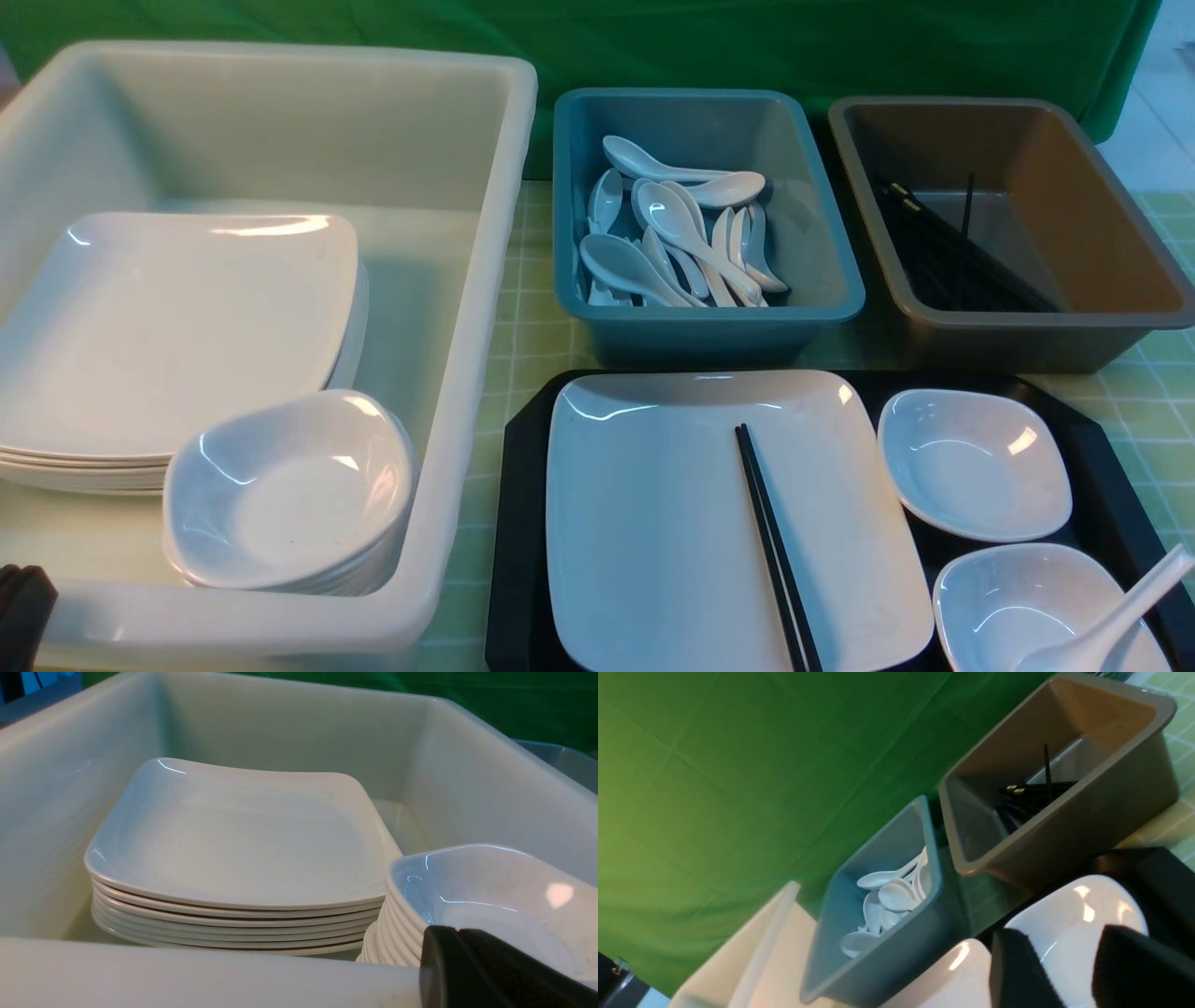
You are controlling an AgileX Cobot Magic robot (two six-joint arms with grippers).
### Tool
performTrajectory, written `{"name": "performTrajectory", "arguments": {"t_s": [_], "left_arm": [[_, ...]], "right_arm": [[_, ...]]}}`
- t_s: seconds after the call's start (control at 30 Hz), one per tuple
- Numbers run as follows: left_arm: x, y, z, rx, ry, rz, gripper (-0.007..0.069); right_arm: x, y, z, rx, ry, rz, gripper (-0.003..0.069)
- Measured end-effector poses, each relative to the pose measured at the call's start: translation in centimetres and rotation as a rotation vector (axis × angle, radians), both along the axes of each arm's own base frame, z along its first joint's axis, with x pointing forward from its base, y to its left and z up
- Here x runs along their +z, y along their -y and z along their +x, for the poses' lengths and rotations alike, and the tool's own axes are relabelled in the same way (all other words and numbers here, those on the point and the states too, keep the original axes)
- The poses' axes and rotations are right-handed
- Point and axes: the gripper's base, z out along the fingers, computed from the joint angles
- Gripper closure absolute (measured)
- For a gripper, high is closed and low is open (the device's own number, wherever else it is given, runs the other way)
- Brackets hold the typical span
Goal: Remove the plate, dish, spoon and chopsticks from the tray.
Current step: Use the right arm to grab a pair of chopsticks from the plate
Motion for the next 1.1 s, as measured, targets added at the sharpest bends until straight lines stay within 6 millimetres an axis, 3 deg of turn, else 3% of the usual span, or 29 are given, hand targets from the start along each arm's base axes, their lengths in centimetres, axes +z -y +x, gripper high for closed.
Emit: {"name": "performTrajectory", "arguments": {"t_s": [0.27,0.33,0.43,0.47,0.5,0.6,0.63,0.67,0.7,0.8,0.83,0.97,1.1], "left_arm": [[0.0,0.0,0.0,0.000,0.001,0.000,0.0624],[0.0,0.0,0.0,0.000,0.001,0.000,0.0624],[0.0,0.0,0.0,0.000,0.001,0.000,0.0624],[0.0,0.0,0.0,0.000,0.001,0.000,0.0624],[0.0,0.0,0.0,0.000,0.001,0.000,0.0624],[0.0,0.0,0.0,0.000,0.000,-0.003,0.0624],[0.0,0.0,0.0,0.000,0.000,-0.002,0.0624],[0.0,0.0,0.0,0.000,0.001,-0.002,0.0624],[0.0,0.0,0.0,0.000,0.001,-0.002,0.0624],[0.0,0.0,0.0,0.000,0.001,-0.002,0.0624],[0.0,0.0,0.0,0.000,0.001,-0.002,0.0624],[0.0,0.0,0.0,0.000,0.001,-0.002,0.0624],[0.0,0.0,0.0,0.000,0.001,-0.002,0.0624]], "right_arm": [[1.4,0.2,-0.1,-0.016,0.112,-0.030,0.0442],[3.0,0.1,-0.3,-0.003,0.147,-0.095,0.0472],[9.0,-0.4,-0.6,0.048,0.195,-0.326,0.0582],[9.7,-0.5,-0.5,0.055,0.190,-0.356,0.0589],[11.9,-1.0,0.3,0.107,0.128,-0.463,0.0632],[13.6,-2.1,2.9,0.233,-0.089,-0.576,0.0636],[13.6,-2.4,3.6,0.268,-0.156,-0.593,0.0634],[13.0,-3.1,5.7,0.364,-0.341,-0.626,0.0622],[12.7,-3.3,6.3,0.391,-0.386,-0.634,0.0614],[10.2,-5.2,9.6,0.592,-0.607,-0.684,0.0554],[8.8,-6.8,10.9,0.722,-0.663,-0.696,0.0500],[6.6,-10.7,12.8,0.922,-0.754,-0.756,0.0418],[5.9,-14.4,14.3,0.914,-0.849,-0.904,0.0389]]}}
